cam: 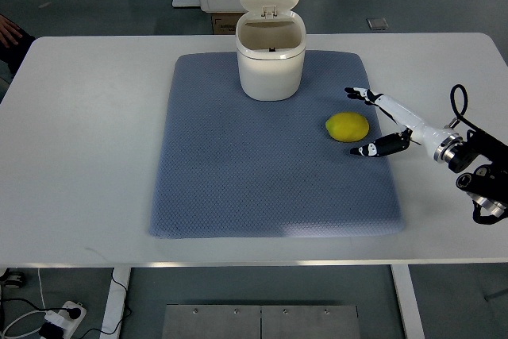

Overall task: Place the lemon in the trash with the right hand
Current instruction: 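Move the right hand toward the yellow lemon, opening the fingers, then close the right hand fingers around the yellow lemon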

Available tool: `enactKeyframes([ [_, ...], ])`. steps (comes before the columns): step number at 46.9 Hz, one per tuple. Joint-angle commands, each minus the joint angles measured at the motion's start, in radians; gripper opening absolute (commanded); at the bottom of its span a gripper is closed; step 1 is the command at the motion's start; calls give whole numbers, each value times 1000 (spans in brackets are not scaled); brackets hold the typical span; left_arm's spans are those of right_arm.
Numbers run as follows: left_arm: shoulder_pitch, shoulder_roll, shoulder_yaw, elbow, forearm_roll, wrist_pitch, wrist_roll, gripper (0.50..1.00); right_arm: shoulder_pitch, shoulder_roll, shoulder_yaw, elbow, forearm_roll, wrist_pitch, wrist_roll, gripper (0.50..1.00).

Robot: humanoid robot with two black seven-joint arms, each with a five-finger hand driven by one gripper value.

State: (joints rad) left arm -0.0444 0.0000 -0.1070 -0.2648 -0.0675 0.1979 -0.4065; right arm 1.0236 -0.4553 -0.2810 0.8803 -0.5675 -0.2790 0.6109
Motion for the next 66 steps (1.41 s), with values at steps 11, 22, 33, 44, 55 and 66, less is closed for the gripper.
enactKeyframes([
  [11,0,0,0,1,0,0,0,1000,0,13,0,-15,3,-2,0,910],
  [22,0,0,0,1,0,0,0,1000,-10,33,-1,-44,3,0,0,883],
  [33,0,0,0,1,0,0,0,1000,-14,37,0,-46,5,0,0,839],
  [44,0,0,0,1,0,0,0,1000,-14,38,0,-44,5,0,0,826],
  [55,0,0,0,-1,0,0,0,1000,-14,46,0,-44,5,0,0,803],
  [66,0,0,0,1,0,0,0,1000,-14,52,0,-46,5,0,0,795],
])
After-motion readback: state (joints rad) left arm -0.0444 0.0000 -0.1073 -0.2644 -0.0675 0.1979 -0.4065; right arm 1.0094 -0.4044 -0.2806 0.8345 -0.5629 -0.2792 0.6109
